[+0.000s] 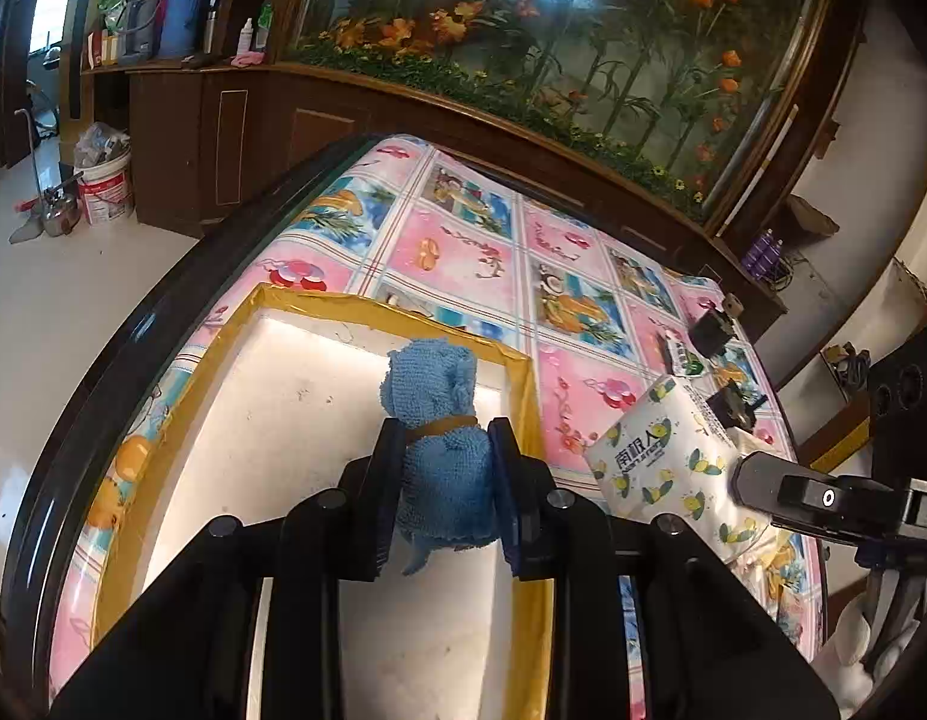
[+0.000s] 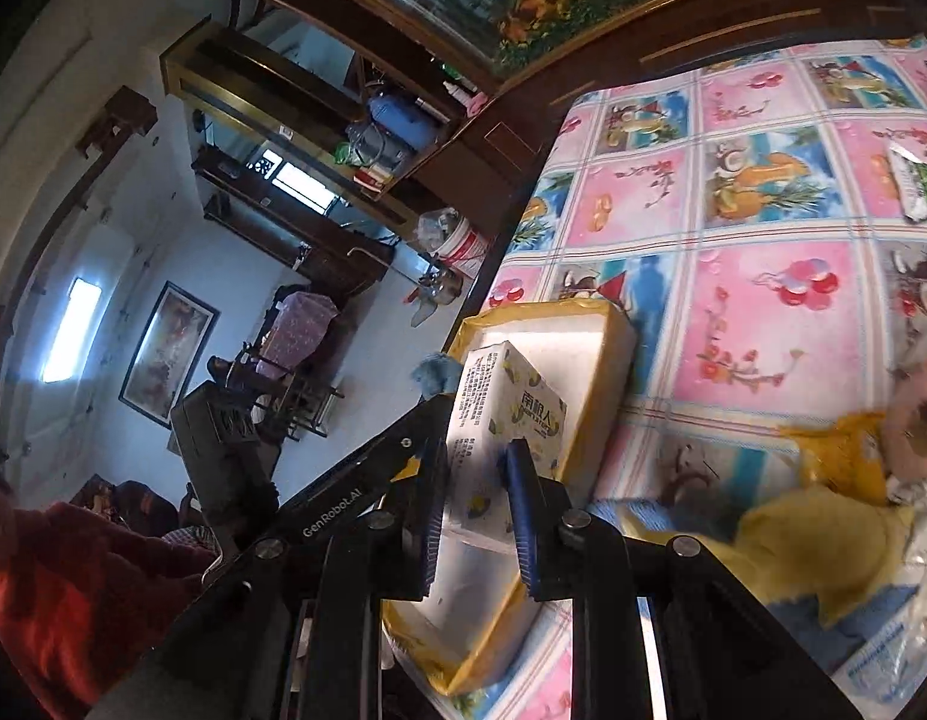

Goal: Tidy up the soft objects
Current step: 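Carry both items into the yellow-rimmed tray and open both tools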

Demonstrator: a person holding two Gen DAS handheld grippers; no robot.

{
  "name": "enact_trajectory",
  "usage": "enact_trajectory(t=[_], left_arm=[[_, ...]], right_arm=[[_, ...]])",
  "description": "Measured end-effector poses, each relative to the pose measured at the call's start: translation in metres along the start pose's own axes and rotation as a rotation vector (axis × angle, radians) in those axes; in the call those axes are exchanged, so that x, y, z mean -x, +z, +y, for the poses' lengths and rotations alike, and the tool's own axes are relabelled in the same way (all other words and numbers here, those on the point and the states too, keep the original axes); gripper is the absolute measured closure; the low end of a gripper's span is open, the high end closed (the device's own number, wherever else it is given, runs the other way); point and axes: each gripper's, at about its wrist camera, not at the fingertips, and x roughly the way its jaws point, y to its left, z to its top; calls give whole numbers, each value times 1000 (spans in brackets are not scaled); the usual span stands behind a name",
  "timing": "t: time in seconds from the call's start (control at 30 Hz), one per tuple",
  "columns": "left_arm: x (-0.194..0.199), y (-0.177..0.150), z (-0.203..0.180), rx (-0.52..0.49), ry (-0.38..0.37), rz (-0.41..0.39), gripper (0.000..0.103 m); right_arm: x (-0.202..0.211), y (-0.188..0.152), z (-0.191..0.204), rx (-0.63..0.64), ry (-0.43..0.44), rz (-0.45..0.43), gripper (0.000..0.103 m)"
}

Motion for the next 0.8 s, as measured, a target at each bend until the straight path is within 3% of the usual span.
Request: enact_trajectory(t=[0.2,0.3,0.33,0.37,0.63,0.8], left_arm=[[-25,8,22,46,59,18,75],[-27,8,30,70,57,25,57],[-26,9,32,78,52,27,48],[-25,7,33,85,44,25,46],[15,-1,26,119,-10,-26,42],[45,-15,-3,76,-48,-53,35]], right_arm=[[-61,24,2,11,-47,52,81],[-81,31,-9,0,-70,70,77],[-84,32,-12,-9,-74,69,72],[-84,32,-15,-15,-74,65,67],[-31,16,-18,44,-130,-32,45],[31,-11,-19,106,-198,-115,41]])
